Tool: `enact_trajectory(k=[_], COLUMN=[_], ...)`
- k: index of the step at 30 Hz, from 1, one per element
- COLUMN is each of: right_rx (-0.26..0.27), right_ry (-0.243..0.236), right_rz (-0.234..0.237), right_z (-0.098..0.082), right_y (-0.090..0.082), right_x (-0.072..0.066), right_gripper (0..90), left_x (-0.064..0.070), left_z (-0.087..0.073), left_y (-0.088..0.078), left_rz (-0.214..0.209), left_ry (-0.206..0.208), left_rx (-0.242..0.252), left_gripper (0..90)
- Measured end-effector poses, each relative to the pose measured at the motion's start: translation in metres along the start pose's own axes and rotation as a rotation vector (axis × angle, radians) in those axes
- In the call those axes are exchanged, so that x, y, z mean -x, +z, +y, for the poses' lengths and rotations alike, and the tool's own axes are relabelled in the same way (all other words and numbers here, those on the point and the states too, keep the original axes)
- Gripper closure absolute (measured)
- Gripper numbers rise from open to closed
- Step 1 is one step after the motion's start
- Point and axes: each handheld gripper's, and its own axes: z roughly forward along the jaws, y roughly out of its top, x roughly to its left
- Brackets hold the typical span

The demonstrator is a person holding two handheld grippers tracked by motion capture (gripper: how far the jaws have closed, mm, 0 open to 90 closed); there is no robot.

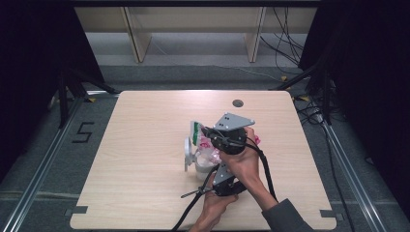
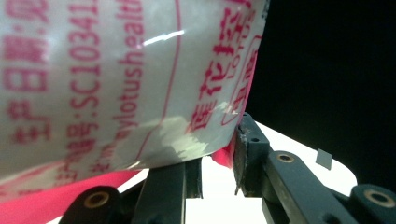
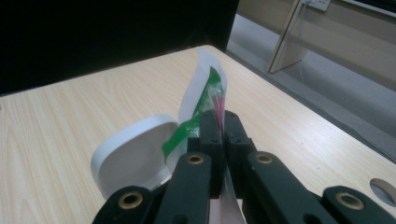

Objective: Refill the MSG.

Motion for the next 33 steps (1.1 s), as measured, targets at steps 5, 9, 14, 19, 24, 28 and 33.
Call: enact_trajectory(k=[5,9,14,19,24,28,33], right_rx=[0.002,0.004,-0.014,-0.015,-0.01,-0.008,-0.002], right_ry=[0.032,0.002,0.01,0.011,0.011,0.019,0.019], right_rz=[0.004,-0.002,0.009,0.01,0.009,0.012,0.01], right_z=[0.0003,0.0006,0.0006,0.0009,0.001,0.0013,0.0016], right_y=[-0.0002,0.0013,0.0018,0.0025,0.0018,0.0008,0.0005], right_x=[-0.0012,-0.0016,-0.0024,-0.0026,-0.0022,-0.0012,-0.001], right_gripper=[90.0,90.0,89.9,90.0,90.0,90.0,90.0], left_x=[-0.0001,0.0001,-0.0001,-0.0003,0.0,-0.0004,-0.0001], left_z=[0.0003,0.0006,0.0006,0.0005,0.0005,0.0005,0.0006], left_y=[-0.0007,-0.0009,-0.0007,-0.0007,-0.0008,-0.0009,-0.0008], left_rz=[0.001,0.001,0.003,0.004,0.004,0.002,-0.001], left_ry=[0.0,-0.001,-0.002,0.003,0.003,0.003,-0.002], left_rx=[0.003,0.01,0.008,0.006,0.006,0.003,0.012], left_gripper=[74.9,74.9,74.9,74.9,74.9,75.0,75.0])
